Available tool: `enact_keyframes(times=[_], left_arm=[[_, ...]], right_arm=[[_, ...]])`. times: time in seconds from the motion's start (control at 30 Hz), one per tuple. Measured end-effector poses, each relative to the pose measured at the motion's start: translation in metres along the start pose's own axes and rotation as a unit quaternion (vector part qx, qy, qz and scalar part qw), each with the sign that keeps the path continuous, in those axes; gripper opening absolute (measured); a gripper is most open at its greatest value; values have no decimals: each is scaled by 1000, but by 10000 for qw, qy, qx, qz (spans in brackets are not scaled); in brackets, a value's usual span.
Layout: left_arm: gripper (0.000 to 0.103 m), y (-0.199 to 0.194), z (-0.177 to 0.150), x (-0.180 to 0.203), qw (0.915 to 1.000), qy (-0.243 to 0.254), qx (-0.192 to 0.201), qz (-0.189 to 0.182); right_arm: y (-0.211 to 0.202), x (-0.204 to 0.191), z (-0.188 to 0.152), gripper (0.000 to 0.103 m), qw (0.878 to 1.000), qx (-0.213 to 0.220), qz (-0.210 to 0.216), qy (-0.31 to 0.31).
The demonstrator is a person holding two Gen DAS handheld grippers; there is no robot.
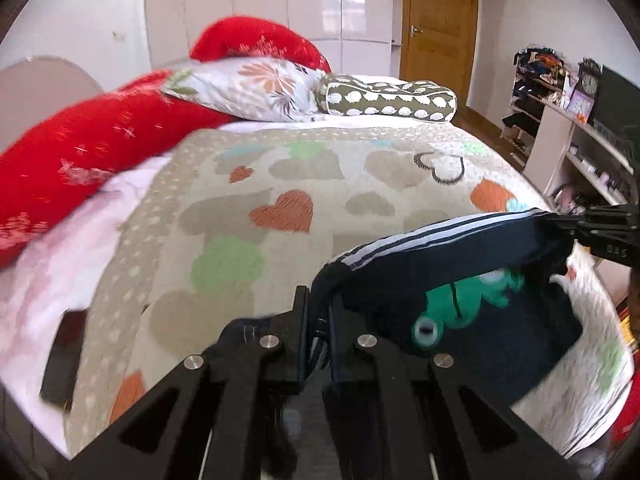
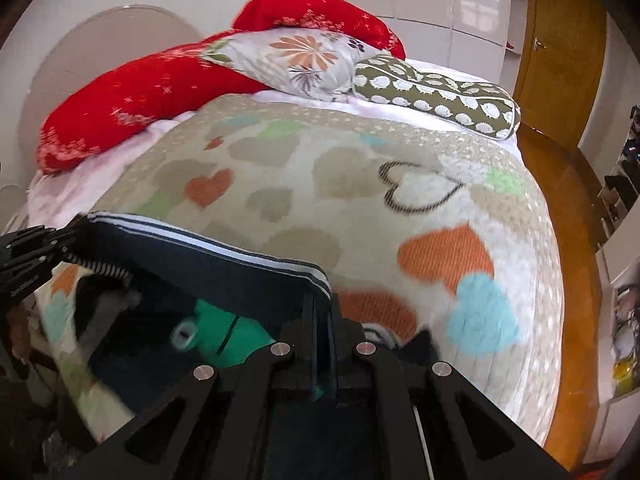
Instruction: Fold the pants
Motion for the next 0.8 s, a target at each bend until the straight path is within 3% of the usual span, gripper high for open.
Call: enact_keyframes(times=[0.1, 0.27, 0.37, 0.43, 0.5, 0.57, 0.6, 0.67, 0.8], left_arm=[[9, -14, -36, 7, 9998, -119, -46, 118], [28, -14, -95, 4, 9977, -253, -454, 426], [28, -17, -117, -10, 9948, -662, -753, 164], [31, -25, -122, -23, 9926, -951, -753, 64], [38, -38, -123, -41, 9903, -1218, -661, 105], [45, -49, -117, -58, 9876, -1461, -552, 128], [49, -51, -115, -62, 9866, -1543, -514, 84], [71, -49, -103, -70, 9844, -1702, -453, -14], [72, -20, -73, -69, 9889, -1385, -534, 87]], right_arm=[[-13, -12, -35, 4, 9999, 11, 132, 54], [-14, -19, -99, 6, 9987, -192, 320, 352], [-8, -15, -125, 12, 9971, -341, 316, 599], [-14, -11, -136, 21, 9951, -324, 428, 828], [-30, -4, -140, 45, 9931, -130, 536, 1039], [-47, 5, -140, 55, 9914, 135, 556, 1179], [-53, 10, -140, 55, 9906, 236, 509, 1247], [-63, 23, -140, 55, 9883, 384, 370, 1428], [-64, 47, -138, 55, 9810, 461, 339, 1855]])
Point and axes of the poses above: each gripper's, at about its wrist camera, not at the fingertips, and y roughly the way its jaws point, x to its right, z to its top, the point moved 9 cm from there along y, roughly the way its jaws point, and after that the axes turned 5 degrees about y, right-handed, at the moved point
